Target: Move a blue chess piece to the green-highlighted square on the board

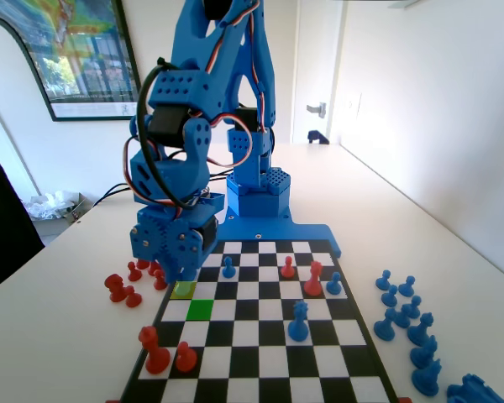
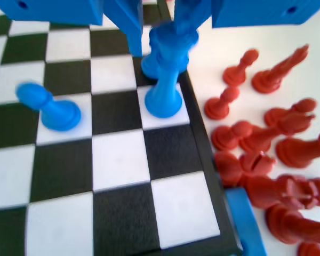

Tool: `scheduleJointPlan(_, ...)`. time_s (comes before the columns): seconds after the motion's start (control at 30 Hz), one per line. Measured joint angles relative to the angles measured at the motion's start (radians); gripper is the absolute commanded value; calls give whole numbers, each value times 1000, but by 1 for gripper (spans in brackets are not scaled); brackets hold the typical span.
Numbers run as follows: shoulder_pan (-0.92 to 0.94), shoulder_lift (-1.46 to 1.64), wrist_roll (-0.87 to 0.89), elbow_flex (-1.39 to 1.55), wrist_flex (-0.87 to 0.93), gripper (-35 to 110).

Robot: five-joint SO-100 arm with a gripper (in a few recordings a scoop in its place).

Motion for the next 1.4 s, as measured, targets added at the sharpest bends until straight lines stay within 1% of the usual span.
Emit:
scheduleJointPlan(0.3,-3,-5,-5,26,-57,6)
scheduleJointPlan(0.53,-3,-5,-20,31,-58,1)
scheduleJointPlan(0.77,-3,-5,-5,31,-72,1)
scheduleJointPlan(0.93,-8,-5,32,-38,40,1)
scheduleJointPlan(1.07,-43,-5,86,-153,222,1)
scheduleJointPlan(1.13,-55,-5,112,-186,267,1)
scheduleJointPlan(1.2,-77,-5,135,-221,304,1)
scheduleJointPlan(1.4,-126,-26,170,-252,324,1)
